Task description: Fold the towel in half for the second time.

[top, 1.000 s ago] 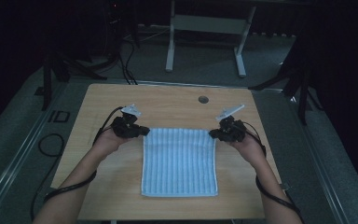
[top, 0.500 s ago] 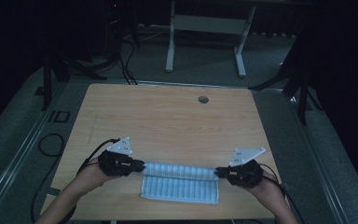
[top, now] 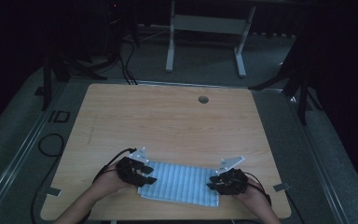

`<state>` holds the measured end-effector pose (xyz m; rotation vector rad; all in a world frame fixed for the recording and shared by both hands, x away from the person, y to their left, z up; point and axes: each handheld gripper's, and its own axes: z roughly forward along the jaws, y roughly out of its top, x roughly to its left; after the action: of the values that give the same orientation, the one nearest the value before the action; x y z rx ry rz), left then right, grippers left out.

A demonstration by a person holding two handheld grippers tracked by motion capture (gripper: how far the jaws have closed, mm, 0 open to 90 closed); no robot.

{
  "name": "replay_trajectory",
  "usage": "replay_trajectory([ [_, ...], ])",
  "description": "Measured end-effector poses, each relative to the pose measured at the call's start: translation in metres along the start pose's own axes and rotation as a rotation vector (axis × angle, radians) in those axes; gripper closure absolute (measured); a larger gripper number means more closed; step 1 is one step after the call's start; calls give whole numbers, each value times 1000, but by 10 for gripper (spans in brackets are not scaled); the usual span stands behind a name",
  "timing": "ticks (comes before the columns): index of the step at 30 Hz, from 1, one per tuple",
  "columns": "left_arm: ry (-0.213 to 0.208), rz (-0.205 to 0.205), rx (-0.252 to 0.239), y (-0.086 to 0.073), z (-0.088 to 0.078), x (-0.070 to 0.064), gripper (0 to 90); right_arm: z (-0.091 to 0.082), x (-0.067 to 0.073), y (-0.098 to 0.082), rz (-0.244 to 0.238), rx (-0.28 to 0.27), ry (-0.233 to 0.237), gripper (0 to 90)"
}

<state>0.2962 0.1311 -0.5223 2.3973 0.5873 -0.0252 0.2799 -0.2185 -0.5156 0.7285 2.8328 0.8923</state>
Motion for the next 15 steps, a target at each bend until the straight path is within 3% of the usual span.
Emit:
replay_trajectory([
  [3,22,7,39,-1,15,7,537,12,-11,0,2,44,-44,695],
  [4,9,-6,24,-1,16,13,540,15,-15,0,6,40,-43,695],
  [7,27,-48,-4,2,17,28,552,19,-31,7,18,36,-57,695],
  [10,67,-47,4,8,18,39,552,26,-47,19,15,37,-67,693],
  [15,131,-60,13,13,16,58,550,41,-69,45,-19,54,-134,690],
])
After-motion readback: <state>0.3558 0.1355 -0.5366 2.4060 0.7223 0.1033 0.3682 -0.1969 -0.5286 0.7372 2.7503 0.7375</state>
